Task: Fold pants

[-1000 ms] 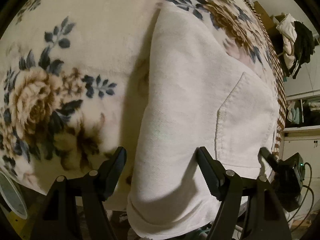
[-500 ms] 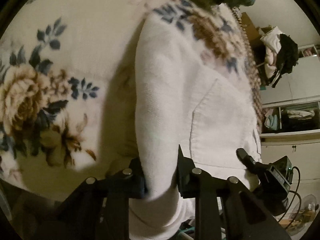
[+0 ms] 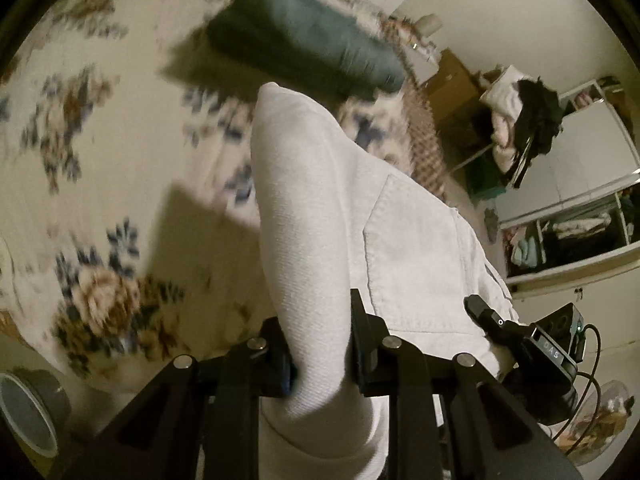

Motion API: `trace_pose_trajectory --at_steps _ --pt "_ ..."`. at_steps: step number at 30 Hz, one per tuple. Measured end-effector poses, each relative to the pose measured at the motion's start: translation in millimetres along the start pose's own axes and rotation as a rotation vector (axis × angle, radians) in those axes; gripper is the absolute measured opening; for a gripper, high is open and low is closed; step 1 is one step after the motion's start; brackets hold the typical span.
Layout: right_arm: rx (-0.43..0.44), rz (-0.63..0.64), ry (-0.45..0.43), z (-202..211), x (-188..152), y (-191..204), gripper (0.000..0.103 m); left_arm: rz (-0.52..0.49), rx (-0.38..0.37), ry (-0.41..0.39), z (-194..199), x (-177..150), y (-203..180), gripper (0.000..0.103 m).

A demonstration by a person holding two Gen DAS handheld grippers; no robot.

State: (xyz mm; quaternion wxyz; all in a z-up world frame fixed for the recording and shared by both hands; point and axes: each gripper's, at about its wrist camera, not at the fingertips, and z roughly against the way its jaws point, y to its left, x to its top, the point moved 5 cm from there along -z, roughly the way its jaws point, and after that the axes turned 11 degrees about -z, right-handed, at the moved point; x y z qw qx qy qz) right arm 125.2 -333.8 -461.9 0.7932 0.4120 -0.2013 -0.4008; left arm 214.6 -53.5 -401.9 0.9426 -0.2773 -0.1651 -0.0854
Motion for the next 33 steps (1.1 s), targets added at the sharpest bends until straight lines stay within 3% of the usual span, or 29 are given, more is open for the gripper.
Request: trace_pose_trajectory --at_steps 5,10,13,18,22,27,33 --pt "0.062 0.05 -0.048 -22 50 103 0.025 -0.023 0.001 -0.086 28 89 -8 0.019" --pt "0.106 0.08 -0.094 -77 108 186 0.025 -0.046 -0.011 -0.143 32 196 12 0.019" --pt "0.109 0.082 -0.11 -125 144 222 0.025 -0.06 -0.013 -0.15 18 261 38 0.019" --pt "0.108 0.061 -0.109 -209 192 241 0.025 -0.064 0.002 -0.122 -25 335 89 0.019" --pt "0.066 0.027 -0.08 -281 216 227 0.025 -0.044 0.025 -0.068 -68 362 130 0.019" --pt "-0.006 0.016 -0.024 -325 219 207 0.028 -0.013 0.047 -0.02 -99 362 163 0.022" --pt "-0.158 0.08 0.004 -322 218 209 0.052 -0.047 0.143 0.004 -90 354 159 0.047"
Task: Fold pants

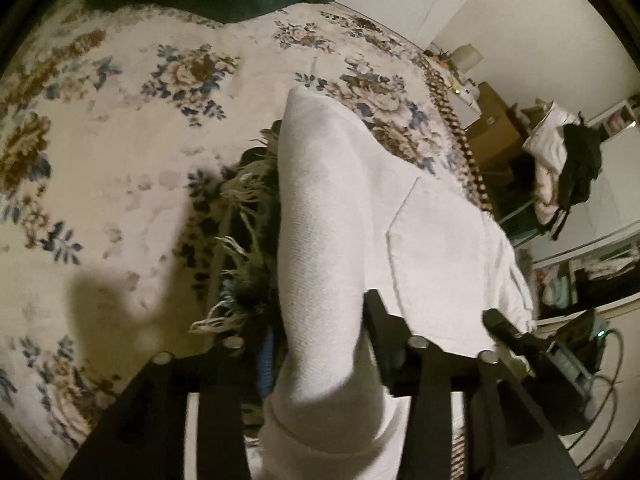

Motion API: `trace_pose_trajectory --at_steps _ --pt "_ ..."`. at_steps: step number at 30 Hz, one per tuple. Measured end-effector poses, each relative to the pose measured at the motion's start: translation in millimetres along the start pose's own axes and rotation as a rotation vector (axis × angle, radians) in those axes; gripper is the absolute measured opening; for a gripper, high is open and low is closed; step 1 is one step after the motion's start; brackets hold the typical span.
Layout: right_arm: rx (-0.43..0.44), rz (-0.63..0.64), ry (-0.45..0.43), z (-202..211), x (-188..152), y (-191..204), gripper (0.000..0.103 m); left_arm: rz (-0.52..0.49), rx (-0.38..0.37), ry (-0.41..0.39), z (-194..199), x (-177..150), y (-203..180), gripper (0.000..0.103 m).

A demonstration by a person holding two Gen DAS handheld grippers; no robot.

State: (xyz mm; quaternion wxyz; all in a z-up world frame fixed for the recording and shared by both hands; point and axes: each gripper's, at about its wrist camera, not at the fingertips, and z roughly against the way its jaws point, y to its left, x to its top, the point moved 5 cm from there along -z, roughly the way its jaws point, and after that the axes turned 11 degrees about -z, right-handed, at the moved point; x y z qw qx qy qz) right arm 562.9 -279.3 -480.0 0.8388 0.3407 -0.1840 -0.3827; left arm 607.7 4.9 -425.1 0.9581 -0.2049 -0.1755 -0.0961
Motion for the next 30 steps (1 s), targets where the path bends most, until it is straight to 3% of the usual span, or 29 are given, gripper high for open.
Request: trace_pose_trajectory --at_steps 4,8,14,16,22,30 --pt "-0.11 0.065 -0.024 19 2 -7 0.078 -0.029 0.098 0.025 4 -4 -4 0.07" --pt "-0.211 0.125 -0.061 43 1 -7 0.093 -0.069 0.209 -0.008 19 -5 -14 0.074" --pt "-0.452 0.323 -0.221 95 -9 20 0.102 -0.186 0.329 -0.045 53 -7 -50 0.093" --pt "-0.503 0.359 -0.244 108 -16 28 0.103 -0.219 0.355 -0.056 62 -9 -59 0.094" --pt "-0.519 0.389 -0.281 156 -36 47 0.103 -0.243 0.364 -0.092 101 -22 -92 0.094" --pt "-0.486 0.493 -0.347 264 -95 87 0.103 -0.252 0.371 -0.194 188 -53 -143 0.094"
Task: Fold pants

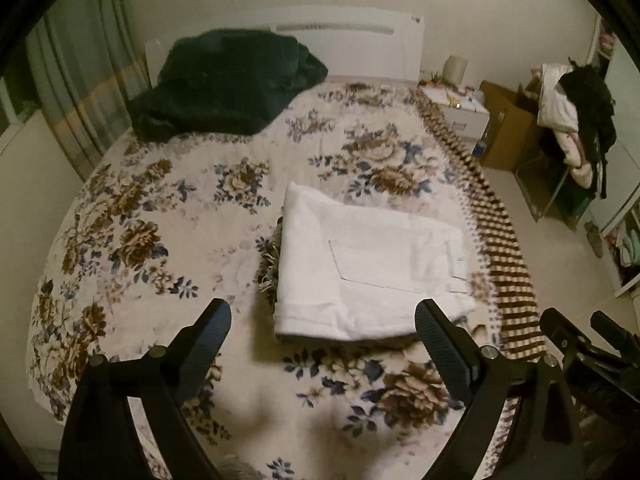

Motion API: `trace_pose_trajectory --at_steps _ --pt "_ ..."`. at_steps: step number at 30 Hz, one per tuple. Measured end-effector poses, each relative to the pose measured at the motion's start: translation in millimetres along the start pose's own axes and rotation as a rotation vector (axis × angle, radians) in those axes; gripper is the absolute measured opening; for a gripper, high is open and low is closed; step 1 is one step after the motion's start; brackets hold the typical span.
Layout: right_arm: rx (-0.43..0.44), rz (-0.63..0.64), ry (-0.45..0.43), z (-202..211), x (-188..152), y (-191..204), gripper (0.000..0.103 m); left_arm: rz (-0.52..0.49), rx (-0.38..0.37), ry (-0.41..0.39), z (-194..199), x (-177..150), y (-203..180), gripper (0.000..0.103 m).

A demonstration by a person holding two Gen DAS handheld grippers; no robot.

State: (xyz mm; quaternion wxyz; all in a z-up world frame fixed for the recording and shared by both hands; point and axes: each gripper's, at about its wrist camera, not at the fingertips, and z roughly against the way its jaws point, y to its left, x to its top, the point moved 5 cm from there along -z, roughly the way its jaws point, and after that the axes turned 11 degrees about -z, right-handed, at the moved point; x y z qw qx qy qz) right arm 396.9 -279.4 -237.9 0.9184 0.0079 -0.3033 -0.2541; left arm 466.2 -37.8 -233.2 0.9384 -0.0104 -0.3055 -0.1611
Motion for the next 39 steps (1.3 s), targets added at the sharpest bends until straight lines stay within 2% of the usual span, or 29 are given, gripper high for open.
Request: trace_pose_trajectory --at_steps 11,14,20,25,30,39 --pt "0.073 0.092 -0.145 186 -24 -14 0.103 0.037 0.049 -0.116 148 -35 -19 0.094" --pt "0.099 0.124 -0.166 227 -35 -14 0.103 0.044 0.068 -0.145 184 -47 -24 0.094" --pt "0.127 0.161 -0.207 290 -56 -18 0.103 0.06 0.101 -0.185 233 -67 -28 0.094" --pt "0.132 0.16 -0.227 324 -63 -17 0.103 0.065 0.095 -0.2 252 -73 -28 0.103" --pt "0.129 0.149 -0.232 340 -63 -10 0.103 0.052 0.099 -0.206 259 -75 -23 0.103" --pt "0.123 0.147 -0.234 340 -54 -4 0.103 0.035 0.112 -0.216 262 -75 -16 0.103"
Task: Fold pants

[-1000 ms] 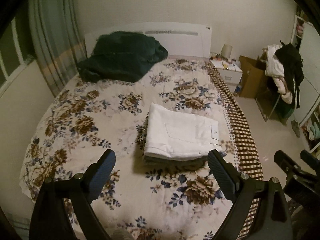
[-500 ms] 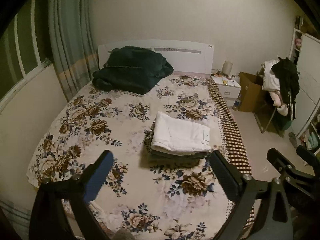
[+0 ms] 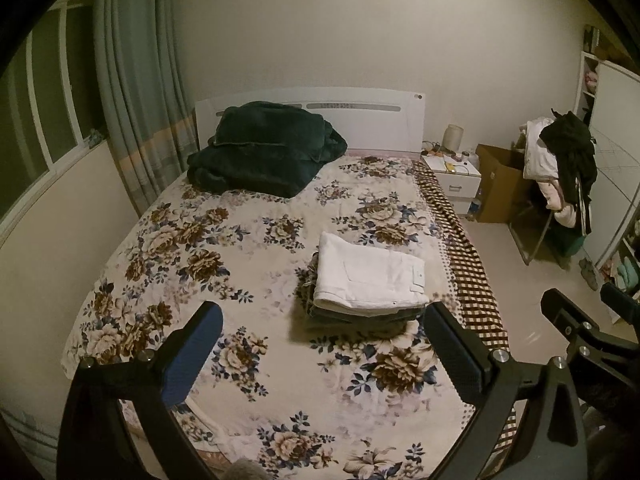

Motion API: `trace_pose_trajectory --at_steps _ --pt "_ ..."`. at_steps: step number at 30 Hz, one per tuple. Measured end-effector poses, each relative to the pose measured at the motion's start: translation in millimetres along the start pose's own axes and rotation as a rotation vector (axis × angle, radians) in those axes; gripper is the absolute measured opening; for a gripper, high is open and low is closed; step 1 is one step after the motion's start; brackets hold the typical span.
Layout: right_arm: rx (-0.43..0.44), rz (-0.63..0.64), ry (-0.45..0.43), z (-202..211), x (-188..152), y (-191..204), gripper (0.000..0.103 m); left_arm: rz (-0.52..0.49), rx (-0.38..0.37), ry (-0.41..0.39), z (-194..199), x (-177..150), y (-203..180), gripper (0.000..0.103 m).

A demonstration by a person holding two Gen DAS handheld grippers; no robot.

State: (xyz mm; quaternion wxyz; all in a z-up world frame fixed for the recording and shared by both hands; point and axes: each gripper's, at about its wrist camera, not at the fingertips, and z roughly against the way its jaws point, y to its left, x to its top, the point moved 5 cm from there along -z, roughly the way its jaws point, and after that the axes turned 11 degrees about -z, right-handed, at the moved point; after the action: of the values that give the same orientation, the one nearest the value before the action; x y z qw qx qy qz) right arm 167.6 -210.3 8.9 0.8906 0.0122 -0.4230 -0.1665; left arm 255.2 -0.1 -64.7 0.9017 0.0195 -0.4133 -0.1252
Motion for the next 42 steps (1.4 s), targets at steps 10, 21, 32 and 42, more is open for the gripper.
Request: trace_pose_trajectory --at_steps 10,21,32,42 --pt "0.009 -0.018 0.008 -2 -4 1 0.103 -0.002 0.005 -0.005 1 1 4 0.103" --pt "0.009 -0.005 0.024 -2 -11 1 0.103 0.0 0.012 0.007 4 -5 12 0.103" --pt "0.009 -0.003 0.02 -2 -10 3 0.103 -0.013 0.02 0.005 8 -5 12 0.103" --pt "0.013 0.002 0.02 0 -9 5 0.103 -0.002 0.015 0.0 10 -2 12 0.103"
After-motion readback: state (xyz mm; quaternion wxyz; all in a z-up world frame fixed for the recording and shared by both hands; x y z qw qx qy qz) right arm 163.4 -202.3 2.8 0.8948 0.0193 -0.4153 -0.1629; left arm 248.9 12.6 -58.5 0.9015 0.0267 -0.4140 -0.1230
